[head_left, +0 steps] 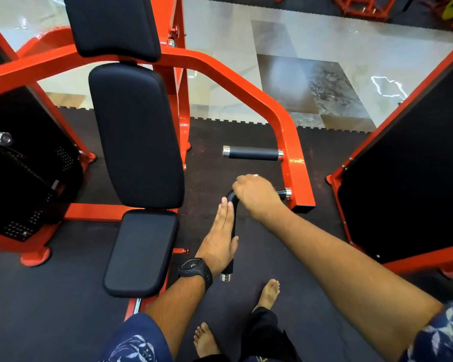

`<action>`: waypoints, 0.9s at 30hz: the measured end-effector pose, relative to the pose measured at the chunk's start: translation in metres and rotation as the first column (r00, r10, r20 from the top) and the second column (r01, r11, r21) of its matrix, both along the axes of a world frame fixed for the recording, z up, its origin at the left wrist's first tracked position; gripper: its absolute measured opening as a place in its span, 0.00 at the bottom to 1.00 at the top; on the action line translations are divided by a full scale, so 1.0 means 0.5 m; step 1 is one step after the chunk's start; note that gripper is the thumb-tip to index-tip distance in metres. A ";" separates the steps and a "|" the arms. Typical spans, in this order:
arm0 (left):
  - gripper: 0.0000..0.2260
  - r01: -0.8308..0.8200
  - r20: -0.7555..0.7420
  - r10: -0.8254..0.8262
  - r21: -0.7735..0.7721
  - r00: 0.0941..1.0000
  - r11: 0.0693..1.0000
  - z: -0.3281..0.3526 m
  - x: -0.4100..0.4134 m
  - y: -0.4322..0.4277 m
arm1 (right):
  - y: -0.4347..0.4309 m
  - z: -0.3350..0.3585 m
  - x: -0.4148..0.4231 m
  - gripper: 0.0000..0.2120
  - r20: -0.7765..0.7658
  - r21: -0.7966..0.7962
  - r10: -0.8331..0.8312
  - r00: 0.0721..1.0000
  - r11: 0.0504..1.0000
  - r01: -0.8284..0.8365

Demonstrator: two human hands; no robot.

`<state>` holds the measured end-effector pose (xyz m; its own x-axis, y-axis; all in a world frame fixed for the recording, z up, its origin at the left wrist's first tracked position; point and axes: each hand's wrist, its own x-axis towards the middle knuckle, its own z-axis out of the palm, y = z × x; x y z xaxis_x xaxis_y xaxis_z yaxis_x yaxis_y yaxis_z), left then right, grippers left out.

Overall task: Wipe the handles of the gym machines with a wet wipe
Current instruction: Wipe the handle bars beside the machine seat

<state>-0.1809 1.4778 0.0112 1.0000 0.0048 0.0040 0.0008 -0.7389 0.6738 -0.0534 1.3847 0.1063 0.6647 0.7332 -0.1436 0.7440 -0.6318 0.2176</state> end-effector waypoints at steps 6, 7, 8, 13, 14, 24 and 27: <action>0.40 -0.009 0.001 0.009 0.002 1.000 1.000 0.000 -0.001 0.000 | -0.064 0.032 0.045 0.13 0.148 -0.136 -0.184 0.972 0.969 0.204; 0.40 -0.012 0.001 0.012 0.003 1.000 1.000 -0.001 0.000 -0.001 | -0.080 0.032 0.046 0.13 0.181 -0.143 -0.229 0.956 0.956 0.256; 0.40 -0.016 0.001 0.016 0.006 1.000 1.000 -0.001 0.000 -0.002 | -0.086 0.029 0.039 0.14 0.160 -0.118 -0.261 0.952 0.953 0.281; 0.41 -0.026 -0.008 0.026 0.016 1.000 1.000 -0.006 0.001 -0.007 | -0.039 -0.007 -0.022 0.13 -0.172 0.312 -0.303 0.937 0.886 0.344; 0.41 -0.024 -0.011 0.024 0.018 1.000 1.000 -0.004 0.001 -0.006 | -0.035 -0.012 -0.026 0.13 -0.212 0.358 -0.274 0.938 0.871 0.336; 0.42 -0.010 0.019 0.010 -0.019 1.000 1.000 -0.006 0.000 -0.002 | 0.003 -0.032 -0.029 0.06 -0.210 0.334 -0.053 0.976 0.935 0.123; 0.41 0.017 0.007 -0.017 -0.006 1.000 1.000 -0.003 -0.001 0.008 | -0.029 -0.043 0.002 0.10 -0.233 0.345 -0.179 0.956 0.904 0.253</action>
